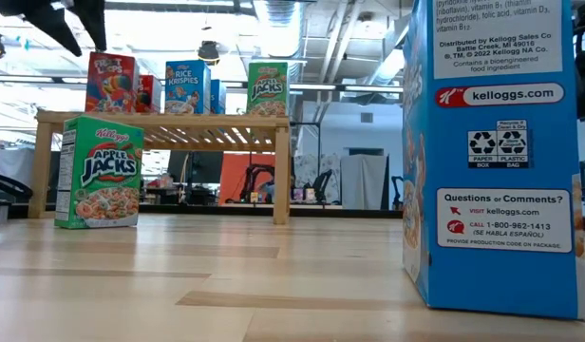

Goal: Stack cereal on shelf
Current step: Put the bottom red cereal box on the shelf aligned with the red cereal box

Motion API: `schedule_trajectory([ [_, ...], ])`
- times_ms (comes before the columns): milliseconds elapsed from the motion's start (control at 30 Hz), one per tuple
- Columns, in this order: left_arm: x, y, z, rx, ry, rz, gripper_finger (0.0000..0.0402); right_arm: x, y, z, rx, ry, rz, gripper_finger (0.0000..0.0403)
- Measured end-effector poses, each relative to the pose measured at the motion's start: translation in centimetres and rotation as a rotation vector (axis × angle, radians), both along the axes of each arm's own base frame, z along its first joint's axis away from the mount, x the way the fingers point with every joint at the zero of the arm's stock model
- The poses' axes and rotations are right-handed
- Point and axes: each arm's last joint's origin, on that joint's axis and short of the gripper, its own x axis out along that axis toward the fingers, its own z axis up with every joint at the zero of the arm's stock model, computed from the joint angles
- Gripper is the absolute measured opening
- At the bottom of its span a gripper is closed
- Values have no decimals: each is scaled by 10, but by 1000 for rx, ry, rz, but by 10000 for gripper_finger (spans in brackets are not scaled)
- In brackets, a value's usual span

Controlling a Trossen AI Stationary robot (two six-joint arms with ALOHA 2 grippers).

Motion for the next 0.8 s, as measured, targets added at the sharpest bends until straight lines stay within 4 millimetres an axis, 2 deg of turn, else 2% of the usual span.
schedule_trajectory([
  [367, 19, 1, -17, 25, 25, 31, 233, 0, 0, 0, 0, 0, 0, 272],
  [800, 23, 2, -22, 88, 46, 72, 233, 0, 0, 0, 0, 0, 0, 272],
])
